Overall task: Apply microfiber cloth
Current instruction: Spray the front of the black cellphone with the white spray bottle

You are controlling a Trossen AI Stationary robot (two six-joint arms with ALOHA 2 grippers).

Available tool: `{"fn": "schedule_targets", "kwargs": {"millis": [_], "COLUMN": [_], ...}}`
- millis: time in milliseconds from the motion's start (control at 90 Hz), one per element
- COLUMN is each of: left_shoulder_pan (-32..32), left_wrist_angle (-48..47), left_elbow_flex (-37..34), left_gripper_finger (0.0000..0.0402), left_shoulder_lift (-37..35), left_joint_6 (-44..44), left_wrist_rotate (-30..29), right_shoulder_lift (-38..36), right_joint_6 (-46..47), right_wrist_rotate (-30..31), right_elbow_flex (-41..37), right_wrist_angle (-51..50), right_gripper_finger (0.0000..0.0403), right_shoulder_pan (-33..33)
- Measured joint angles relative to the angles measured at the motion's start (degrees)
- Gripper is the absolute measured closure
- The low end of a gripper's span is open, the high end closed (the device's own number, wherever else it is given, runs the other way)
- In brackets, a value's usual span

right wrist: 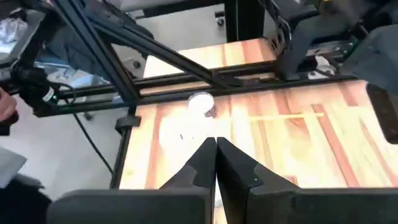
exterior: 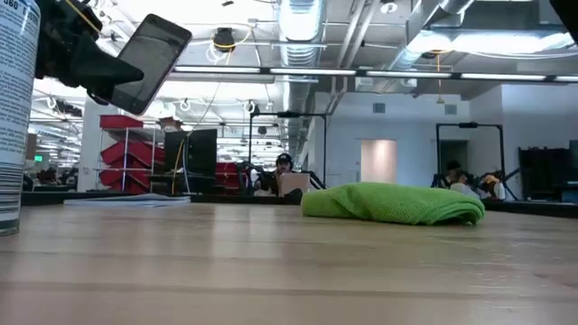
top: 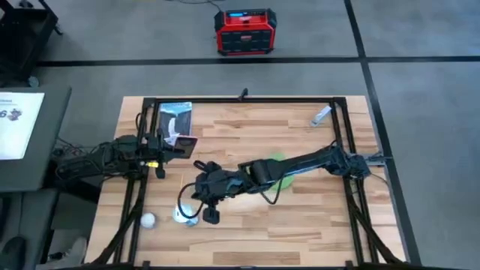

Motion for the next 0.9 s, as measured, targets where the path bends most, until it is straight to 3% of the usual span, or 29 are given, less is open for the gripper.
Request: {"fn": "schedule_targets", "kwargs": {"millis": [200,411,622,756,900], "left_shoulder_pan": [0.0,-0.5,-2.4,-2.7,-2.8], "left_wrist_angle": [-0.3,-0.8,-0.7,-3.1,-3.6], "left_elbow_flex": [0.0,0.0,2.7,5.5,6.3], "left_gripper_finger": [0.0399,0.0399,0.0399,0.0399,0.0399], "left_shoulder_lift": [0.0,0.0,0.0,0.1,0.8], "left_joint_6": [-0.8,-4.3,-3.7,-3.1,-3.0], "left_wrist_rotate": [0.0,0.3,0.2,-1.7,-2.9], "right_shoulder_lift": [1.5,1.3,1.3,1.3,1.4], "right_joint_6": [-2.2,0.3,4.2,7.1,8.3], "right_wrist_rotate": [2.8,14.7,21.6,22.6,23.1], "right_elbow_flex": [-0.1,-0.1,-3.9,-8.8,-17.2], "right_wrist_angle": [-0.2,-7.6,-10.7,-7.8,3.8], "right_gripper_finger": [0.0403,0.0403,0.0403,0.0403,0.0403], "right_shoulder_pan": [2.2,3.7,4.9,4.6,3.7]}}
